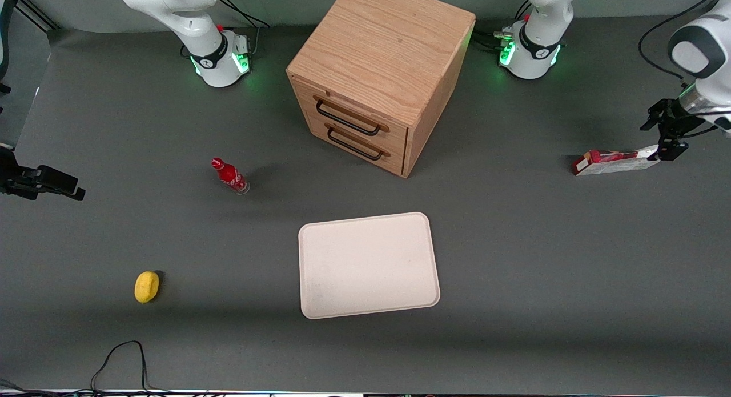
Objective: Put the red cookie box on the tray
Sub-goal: 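Lower the open left gripper over the red cookie box's end, then close the left gripper on the box end and lift it upright, then carry the upright box with the left gripper over the white tray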
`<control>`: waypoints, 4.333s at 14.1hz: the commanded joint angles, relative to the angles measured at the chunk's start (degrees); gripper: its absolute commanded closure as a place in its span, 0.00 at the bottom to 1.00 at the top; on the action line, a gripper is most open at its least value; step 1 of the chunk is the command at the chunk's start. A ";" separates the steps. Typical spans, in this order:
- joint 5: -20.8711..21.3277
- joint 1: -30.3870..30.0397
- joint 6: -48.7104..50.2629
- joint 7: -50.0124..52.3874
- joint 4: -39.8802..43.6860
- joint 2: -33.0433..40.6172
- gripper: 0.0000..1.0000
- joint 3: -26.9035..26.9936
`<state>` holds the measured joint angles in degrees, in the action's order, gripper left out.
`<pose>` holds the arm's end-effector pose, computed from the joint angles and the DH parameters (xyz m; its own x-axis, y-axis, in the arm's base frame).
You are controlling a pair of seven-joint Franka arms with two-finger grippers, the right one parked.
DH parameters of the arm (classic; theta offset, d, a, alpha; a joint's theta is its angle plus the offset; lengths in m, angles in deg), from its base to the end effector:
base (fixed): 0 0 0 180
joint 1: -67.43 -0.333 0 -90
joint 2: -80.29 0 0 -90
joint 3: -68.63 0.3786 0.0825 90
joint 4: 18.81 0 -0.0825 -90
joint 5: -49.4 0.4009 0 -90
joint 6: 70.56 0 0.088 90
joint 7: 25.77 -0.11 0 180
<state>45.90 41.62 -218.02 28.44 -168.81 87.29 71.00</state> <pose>0.3867 0.2081 0.3454 0.0821 0.9966 0.0108 0.9928 -0.0828 0.0864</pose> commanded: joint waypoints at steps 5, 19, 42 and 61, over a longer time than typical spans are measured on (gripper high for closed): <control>-0.98 3.57 -11.01 9.15 -0.11 -9.37 0.00 -0.62; -0.89 4.10 -5.39 9.59 1.29 -8.76 0.59 -0.36; 4.91 4.71 57.28 4.33 55.41 -3.92 1.00 -0.53; 7.55 46.01 59.30 -14.39 90.75 -34.59 1.00 -13.54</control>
<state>52.39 83.48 -161.39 19.29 -84.80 56.36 56.45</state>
